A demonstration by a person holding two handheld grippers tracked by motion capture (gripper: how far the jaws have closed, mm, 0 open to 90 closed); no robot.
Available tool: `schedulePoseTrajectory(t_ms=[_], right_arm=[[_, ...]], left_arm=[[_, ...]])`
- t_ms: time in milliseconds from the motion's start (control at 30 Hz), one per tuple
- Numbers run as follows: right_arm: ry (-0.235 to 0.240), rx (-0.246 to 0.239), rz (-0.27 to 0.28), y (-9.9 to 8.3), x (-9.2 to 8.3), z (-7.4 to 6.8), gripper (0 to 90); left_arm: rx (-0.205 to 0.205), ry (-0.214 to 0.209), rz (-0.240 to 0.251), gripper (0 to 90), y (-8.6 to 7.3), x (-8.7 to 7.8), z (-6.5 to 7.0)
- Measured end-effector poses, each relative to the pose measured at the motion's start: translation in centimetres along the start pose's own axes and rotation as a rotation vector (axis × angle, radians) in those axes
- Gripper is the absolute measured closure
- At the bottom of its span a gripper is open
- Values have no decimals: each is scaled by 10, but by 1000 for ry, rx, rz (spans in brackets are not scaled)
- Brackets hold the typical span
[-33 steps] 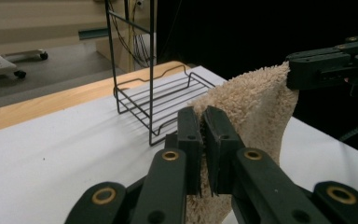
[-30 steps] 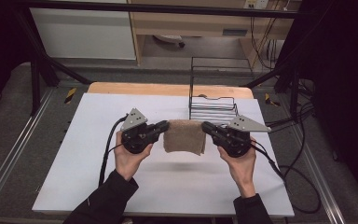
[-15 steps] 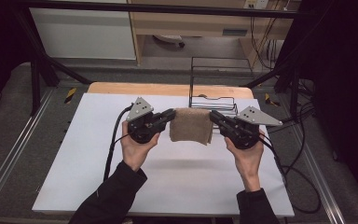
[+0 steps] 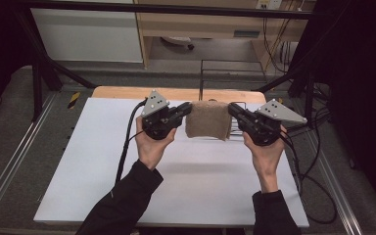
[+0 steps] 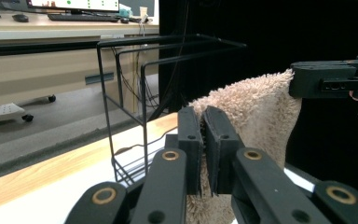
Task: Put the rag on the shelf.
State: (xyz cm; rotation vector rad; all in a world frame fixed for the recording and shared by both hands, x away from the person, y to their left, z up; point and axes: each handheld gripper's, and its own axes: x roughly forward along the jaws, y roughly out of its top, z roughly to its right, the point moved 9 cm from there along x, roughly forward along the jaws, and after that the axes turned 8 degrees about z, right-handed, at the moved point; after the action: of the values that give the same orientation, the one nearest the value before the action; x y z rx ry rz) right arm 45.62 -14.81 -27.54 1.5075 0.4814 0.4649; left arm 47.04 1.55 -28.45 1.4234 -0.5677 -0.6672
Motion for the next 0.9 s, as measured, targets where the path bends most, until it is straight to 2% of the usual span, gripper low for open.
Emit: schedulePoseTrajectory(t_ms=[133, 600, 900], right_arm=[[-14, 9, 18, 6, 0, 6, 859], [-64, -15, 65, 29, -2, 29, 860], [-91, -27, 89, 45, -3, 43, 860]], left_arm=[[0, -3, 16, 851, 5, 7, 1], [28, -6, 50, 851, 31, 31, 8], [30, -11, 72, 852, 44, 45, 12]])
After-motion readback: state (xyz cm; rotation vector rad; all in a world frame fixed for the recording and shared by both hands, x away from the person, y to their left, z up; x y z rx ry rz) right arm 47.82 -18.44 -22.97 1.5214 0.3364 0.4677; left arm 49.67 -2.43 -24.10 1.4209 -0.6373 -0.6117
